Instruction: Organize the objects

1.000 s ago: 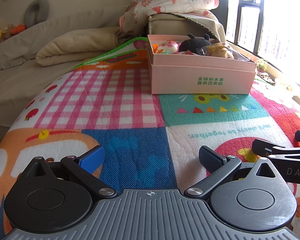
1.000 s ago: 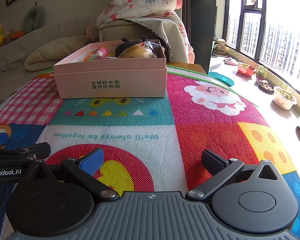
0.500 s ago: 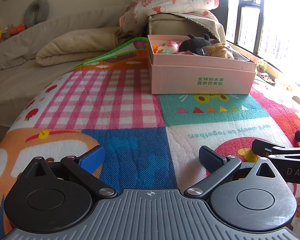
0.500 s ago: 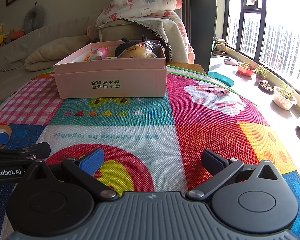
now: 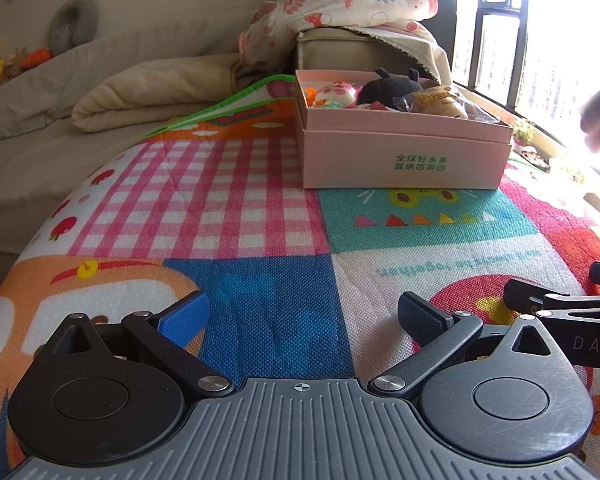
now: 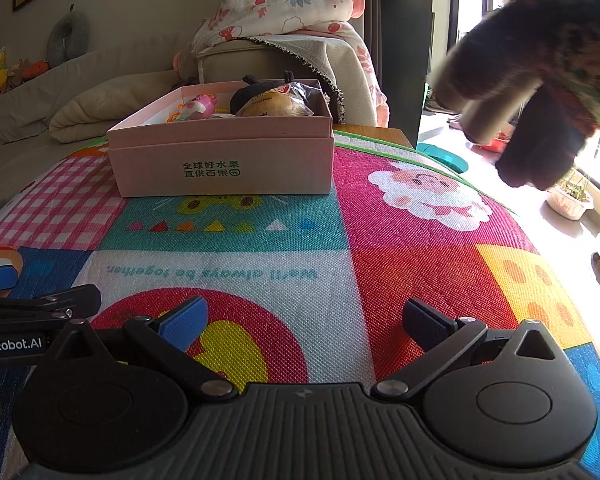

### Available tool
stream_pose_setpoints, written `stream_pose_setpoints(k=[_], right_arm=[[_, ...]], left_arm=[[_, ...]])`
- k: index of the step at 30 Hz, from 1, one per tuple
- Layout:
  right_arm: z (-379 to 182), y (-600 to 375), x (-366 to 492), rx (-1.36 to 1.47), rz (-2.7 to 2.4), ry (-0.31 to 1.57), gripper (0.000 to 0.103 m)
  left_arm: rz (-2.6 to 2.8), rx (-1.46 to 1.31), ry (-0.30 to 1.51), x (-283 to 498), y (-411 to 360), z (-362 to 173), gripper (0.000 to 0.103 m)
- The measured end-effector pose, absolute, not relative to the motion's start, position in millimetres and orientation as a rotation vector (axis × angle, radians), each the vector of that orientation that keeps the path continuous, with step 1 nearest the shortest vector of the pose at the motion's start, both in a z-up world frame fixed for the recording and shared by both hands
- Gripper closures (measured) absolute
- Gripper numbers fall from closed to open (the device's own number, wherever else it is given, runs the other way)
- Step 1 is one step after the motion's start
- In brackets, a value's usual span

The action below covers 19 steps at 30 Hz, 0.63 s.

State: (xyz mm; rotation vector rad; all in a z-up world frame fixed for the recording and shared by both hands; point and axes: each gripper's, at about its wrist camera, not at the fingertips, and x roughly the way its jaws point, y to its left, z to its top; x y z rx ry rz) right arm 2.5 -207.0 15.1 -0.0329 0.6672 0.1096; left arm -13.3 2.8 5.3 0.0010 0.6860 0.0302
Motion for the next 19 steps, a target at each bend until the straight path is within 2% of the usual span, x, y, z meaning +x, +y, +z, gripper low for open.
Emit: stream_pose_setpoints(k=[19], right_arm=[[15.3,-207.3,2.4,-0.035,0.109,0.667,0.000]], left_arm=[[0.028,-0.002,0.686,-15.4,3.8,5.8,0.000]])
